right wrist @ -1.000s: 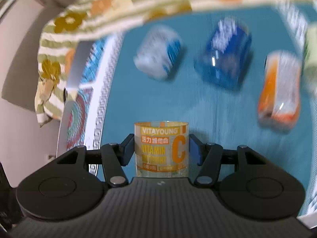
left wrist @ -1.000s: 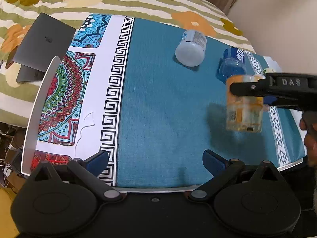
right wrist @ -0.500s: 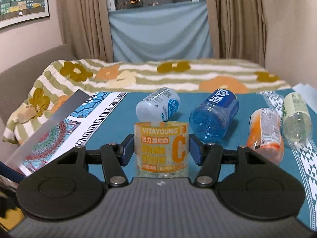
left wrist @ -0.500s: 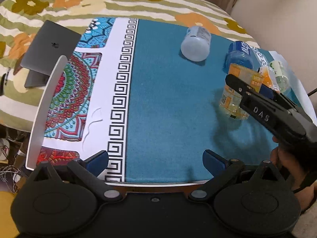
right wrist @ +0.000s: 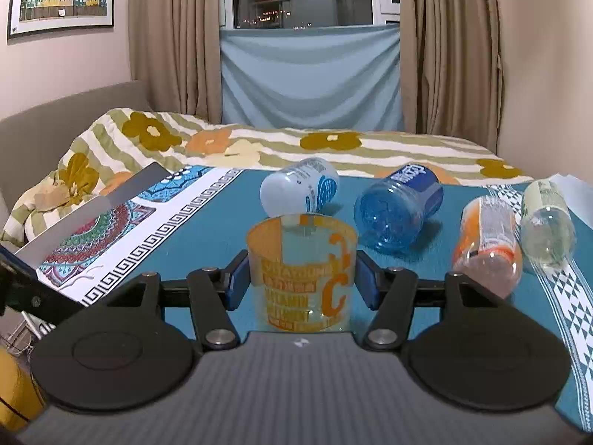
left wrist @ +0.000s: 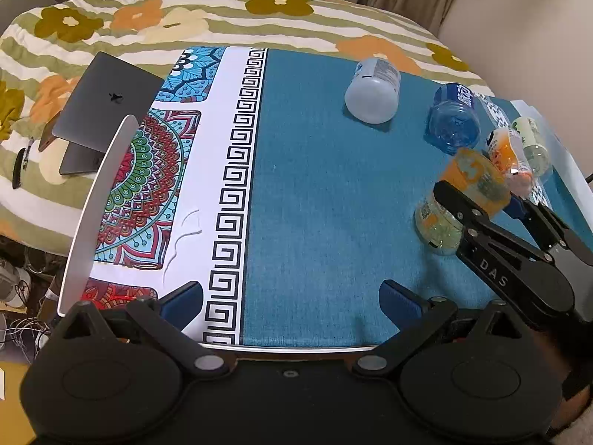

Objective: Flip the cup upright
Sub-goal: 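Lift the cup with the right tool and carry it across the cloth, then set the cup down upright and open the right tool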

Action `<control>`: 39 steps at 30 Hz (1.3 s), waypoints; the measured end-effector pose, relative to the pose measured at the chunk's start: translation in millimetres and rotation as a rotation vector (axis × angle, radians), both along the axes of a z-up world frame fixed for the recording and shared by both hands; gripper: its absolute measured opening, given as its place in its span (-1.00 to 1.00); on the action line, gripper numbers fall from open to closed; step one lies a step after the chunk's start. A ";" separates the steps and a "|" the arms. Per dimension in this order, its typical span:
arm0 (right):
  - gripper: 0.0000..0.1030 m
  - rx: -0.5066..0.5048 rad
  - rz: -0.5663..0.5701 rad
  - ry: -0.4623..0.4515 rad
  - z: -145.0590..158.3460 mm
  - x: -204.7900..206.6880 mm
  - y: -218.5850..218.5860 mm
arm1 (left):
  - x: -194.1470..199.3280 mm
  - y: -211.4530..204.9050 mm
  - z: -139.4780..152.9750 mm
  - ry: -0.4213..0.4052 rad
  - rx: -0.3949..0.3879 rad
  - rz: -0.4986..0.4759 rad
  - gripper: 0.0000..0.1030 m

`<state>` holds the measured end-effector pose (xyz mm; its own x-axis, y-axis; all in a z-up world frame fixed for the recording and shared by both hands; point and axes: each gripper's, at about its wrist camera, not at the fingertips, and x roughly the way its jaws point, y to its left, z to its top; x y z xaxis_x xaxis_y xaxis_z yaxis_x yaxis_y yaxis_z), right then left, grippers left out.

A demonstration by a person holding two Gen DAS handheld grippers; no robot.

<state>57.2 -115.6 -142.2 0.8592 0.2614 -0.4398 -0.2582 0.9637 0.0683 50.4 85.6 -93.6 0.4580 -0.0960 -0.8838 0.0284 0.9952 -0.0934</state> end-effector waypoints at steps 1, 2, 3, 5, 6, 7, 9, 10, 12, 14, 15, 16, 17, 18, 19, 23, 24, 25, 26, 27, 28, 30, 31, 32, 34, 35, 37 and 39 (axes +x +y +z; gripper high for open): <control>0.42 -0.002 0.001 0.010 0.7 -1.0 0.0 | -0.4 -0.2 0.1 0.000 -0.001 0.000 0.99; 0.42 -0.006 0.001 0.022 1.3 -1.2 0.2 | -0.4 -0.2 0.1 0.002 -0.004 0.001 0.99; 0.42 -0.011 0.002 0.037 2.5 -0.9 0.5 | -0.5 0.0 0.1 0.004 -0.010 0.003 0.99; 0.43 -0.016 0.007 0.071 6.7 0.4 1.5 | -0.6 0.5 -0.3 0.010 -0.021 0.006 0.99; 0.43 -0.021 0.008 0.086 8.1 0.2 1.8 | -0.2 0.2 -0.7 0.017 -0.025 0.008 0.99; 0.43 -0.030 0.009 0.101 9.6 0.8 3.3 | -0.3 0.1 -1.1 0.022 -0.029 0.009 0.99; 0.43 -0.042 0.011 0.123 11.3 3.0 5.0 | -0.9 -0.5 -1.1 0.026 -0.036 0.011 0.99; 0.43 -0.046 0.012 0.129 12.0 3.9 5.6 | -1.5 -1.1 -0.9 0.025 -0.035 0.011 0.99; 0.43 -0.049 0.014 0.138 12.8 5.1 6.0 | -2.3 -2.3 -0.8 0.024 -0.027 0.008 0.99; 0.45 -0.054 0.015 0.149 13.7 6.9 6.7 | -3.2 -2.8 -0.8 0.024 -0.025 0.007 0.99; 0.45 -0.056 0.017 0.156 14.1 7.3 7.0 | -3.2 -2.3 -1.0 0.025 -0.025 0.006 0.99; 0.46 -0.060 0.016 0.164 14.9 8.3 7.2 | -3.5 -2.3 -1.3 0.026 -0.026 0.007 0.99; 0.48 -0.060 0.017 0.176 15.1 9.1 7.7 | -3.7 -2.2 -1.7 0.027 -0.026 0.007 0.99; 0.57 -0.057 0.013 0.191 14.6 9.8 8.1 | -4.2 -2.2 -1.9 0.028 -0.027 0.008 0.99; 0.68 -0.054 0.006 0.203 14.1 11.4 7.9 | -4.7 -2.2 -2.0 0.028 -0.025 0.009 0.99; 1.00 -0.043 -0.028 0.229 10.9 13.2 6.8 | -5.9 -3.9 -1.8 0.023 0.010 0.014 0.99; 1.00 -0.038 -0.030 0.228 10.3 13.3 6.2 | -6.3 -3.3 -1.5 0.022 0.011 0.015 0.99; 1.00 -0.033 -0.028 0.229 9.8 13.4 5.7 | -6.8 -2.8 -1.1 0.021 0.008 0.017 0.99; 1.00 -0.035 -0.028 0.235 9.0 13.7 5.6 | -7.2 -2.5 -0.3 0.019 0.005 0.020 0.99; 1.00 -0.040 -0.031 0.244 8.3 14.3 5.6 | -7.9 -2.4 0.7 0.017 0.005 0.023 0.99; 1.00 -0.045 -0.034 0.252 8.2 14.9 5.7 | -8.4 -2.8 1.9 0.015 0.007 0.024 0.99; 1.00 -0.050 -0.033 0.272 9.1 15.2 4.0 | -9.4 -3.8 6.3 0.010 0.011 0.026 0.99; 1.00 -0.051 -0.034 0.282 11.0 14.7 3.0 | -10.0 -4.3 9.1 0.006 0.012 0.028 0.99; 1.00 -0.050 -0.034 0.291 13.6 13.8 1.4 | -10.5 -5.1 12.5 0.001 0.012 0.030 0.99; 1.00 -0.050 -0.035 0.311 22.3 10.9 -2.8 | -12.4 -7.2 22.0 -0.017 0.013 0.033 0.99; 1.00 -0.053 -0.037 0.322 28.7 8.8 -5.7 | -12.9 -8.6 26.8 -0.025 0.015 0.032 0.99; 1.00 -0.055 -0.044 0.339 42.8 4.0 -12.0 | -13.6 -13.4 37.4 -0.043 0.020 0.026 1.00; 1.00 -0.060 -0.055 0.360 60.8 -1.4 -20.2 | -14.0 -18.4 48.1 -0.061 0.022 0.020 1.00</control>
<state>55.8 -135.8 -81.4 0.6582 0.1837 -0.7300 -0.1759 0.9805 0.0881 36.4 67.3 -45.5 0.5127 -0.0670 -0.8560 0.0138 0.9975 -0.0698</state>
